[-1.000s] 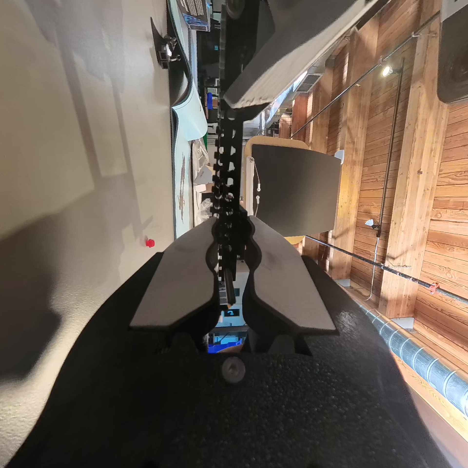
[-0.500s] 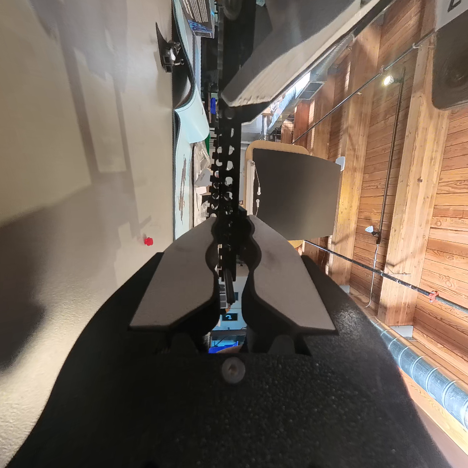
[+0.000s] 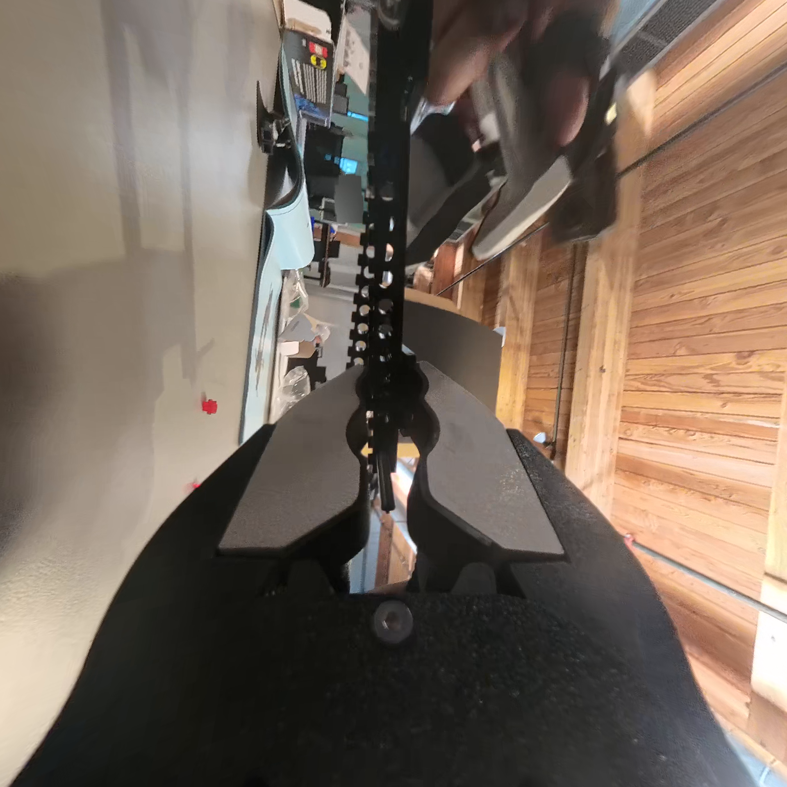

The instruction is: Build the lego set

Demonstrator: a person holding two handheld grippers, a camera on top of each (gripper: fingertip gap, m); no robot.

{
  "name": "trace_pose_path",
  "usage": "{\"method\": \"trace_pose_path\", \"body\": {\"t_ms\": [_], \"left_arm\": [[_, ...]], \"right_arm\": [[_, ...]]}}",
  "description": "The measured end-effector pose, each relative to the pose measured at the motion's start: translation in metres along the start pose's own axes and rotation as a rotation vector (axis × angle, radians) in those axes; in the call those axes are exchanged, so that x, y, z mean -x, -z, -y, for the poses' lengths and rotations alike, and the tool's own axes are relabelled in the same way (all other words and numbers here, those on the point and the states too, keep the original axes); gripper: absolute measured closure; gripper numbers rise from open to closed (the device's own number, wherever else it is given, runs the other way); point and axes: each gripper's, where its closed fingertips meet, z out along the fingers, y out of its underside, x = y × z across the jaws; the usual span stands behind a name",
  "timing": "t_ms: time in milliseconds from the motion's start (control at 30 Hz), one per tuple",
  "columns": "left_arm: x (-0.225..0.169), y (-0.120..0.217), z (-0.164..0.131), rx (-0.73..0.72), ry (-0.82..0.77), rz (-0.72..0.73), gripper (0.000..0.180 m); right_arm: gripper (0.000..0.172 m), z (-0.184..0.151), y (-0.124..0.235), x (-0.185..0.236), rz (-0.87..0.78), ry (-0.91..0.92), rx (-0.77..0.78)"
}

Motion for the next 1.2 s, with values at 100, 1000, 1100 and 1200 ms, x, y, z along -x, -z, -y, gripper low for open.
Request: {"method": "trace_pose_path", "body": {"t_ms": [100,1000,1100,1200], "left_arm": [[0.002,-0.010,0.010,-0.068,0.143,-0.177,0.135],[-0.014,-0.042,0.003,-0.190,0.339,-0.504,0.164],[-0.013,-0.041,0.005,-0.227,0.340,-0.488,0.164],[-0.014,-0.040,0.008,-0.260,0.319,-0.474,0.164]], "right_arm": [[0.156,0.005,0.002,-0.005,-0.051,0.043,-0.056],[0.147,0.008,-0.002,-0.014,-0.179,0.018,-0.196],[0.143,0.003,-0.003,-0.016,-0.170,-0.020,-0.175],[0.141,-0.002,-0.002,-0.018,-0.166,-0.055,-0.159]]}}
